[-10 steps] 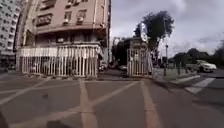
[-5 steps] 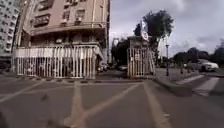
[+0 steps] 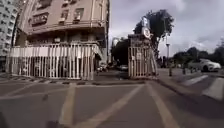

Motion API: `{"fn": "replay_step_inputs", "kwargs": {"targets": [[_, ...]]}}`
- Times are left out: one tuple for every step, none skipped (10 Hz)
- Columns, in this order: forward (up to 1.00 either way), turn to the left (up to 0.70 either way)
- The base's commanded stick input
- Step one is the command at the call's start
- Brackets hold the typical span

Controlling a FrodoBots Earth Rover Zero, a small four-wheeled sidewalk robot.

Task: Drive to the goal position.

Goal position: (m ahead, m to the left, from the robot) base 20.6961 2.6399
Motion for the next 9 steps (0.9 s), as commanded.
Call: {"fn": "replay_step_inputs", "kwargs": {"targets": [[0.7,0.0],[0.7,0.0],[0.7,0.0],[0.7,0.0],[0.7,-0.04],[0.7,-0.1],[0.7,-0.08],[0.7,0.0],[0.7,0.0]]}}
